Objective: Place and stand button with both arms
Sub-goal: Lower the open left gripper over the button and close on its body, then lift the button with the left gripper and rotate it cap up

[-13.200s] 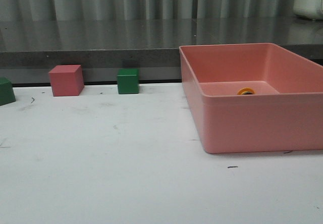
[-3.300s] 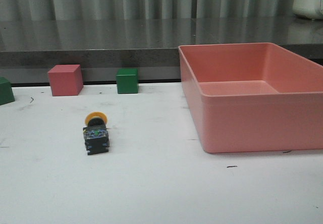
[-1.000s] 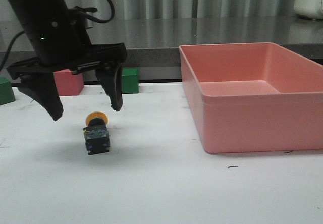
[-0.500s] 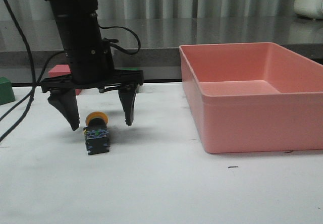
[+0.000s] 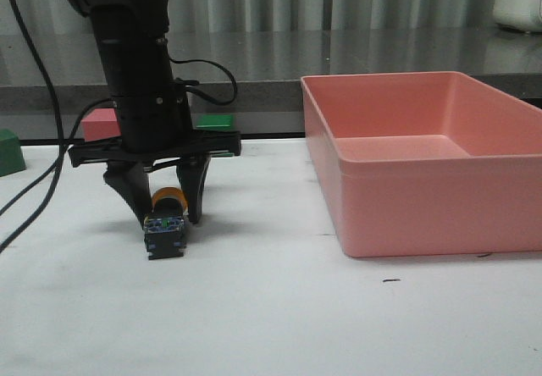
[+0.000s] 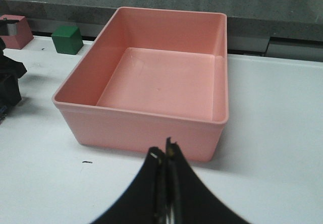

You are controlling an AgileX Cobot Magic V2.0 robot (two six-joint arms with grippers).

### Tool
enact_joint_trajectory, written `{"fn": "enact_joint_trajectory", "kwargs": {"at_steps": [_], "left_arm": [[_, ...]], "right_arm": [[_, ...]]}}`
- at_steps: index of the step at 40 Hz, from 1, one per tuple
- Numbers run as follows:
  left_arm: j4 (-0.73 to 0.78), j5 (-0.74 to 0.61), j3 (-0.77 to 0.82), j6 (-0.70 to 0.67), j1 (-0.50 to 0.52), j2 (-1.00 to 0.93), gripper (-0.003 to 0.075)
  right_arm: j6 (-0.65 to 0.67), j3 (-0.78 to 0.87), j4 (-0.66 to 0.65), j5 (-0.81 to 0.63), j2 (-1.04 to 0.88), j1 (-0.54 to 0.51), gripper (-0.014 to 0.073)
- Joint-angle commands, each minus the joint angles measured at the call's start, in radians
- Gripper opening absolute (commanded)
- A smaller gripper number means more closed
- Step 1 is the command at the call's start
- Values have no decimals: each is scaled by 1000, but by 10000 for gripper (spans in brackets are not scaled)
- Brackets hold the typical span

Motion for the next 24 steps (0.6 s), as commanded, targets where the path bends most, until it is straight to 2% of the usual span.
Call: {"fn": "enact_joint_trajectory", "kwargs": {"at_steps": [1,7,13,17,24], "left_arm": [[0,-2,-28,-12,-4,-55,244],[12,-17,-30,6,-4,-68,238],[17,-139,-30,102,-28,-143,238],[66,-235,-18,105,-46,-223,238],[192,-291,35,105,-39,-353,238]], "right_arm": [[-3,-24,-27,-81,9,-4,-71],[-3,-24,-27,-81,9,-4,-71],[-3,-24,-27,-81,9,-4,-71],[-3,-24,-27,-81,9,-4,-71],[-3,-24,-27,-81,9,-4,-71]]}}
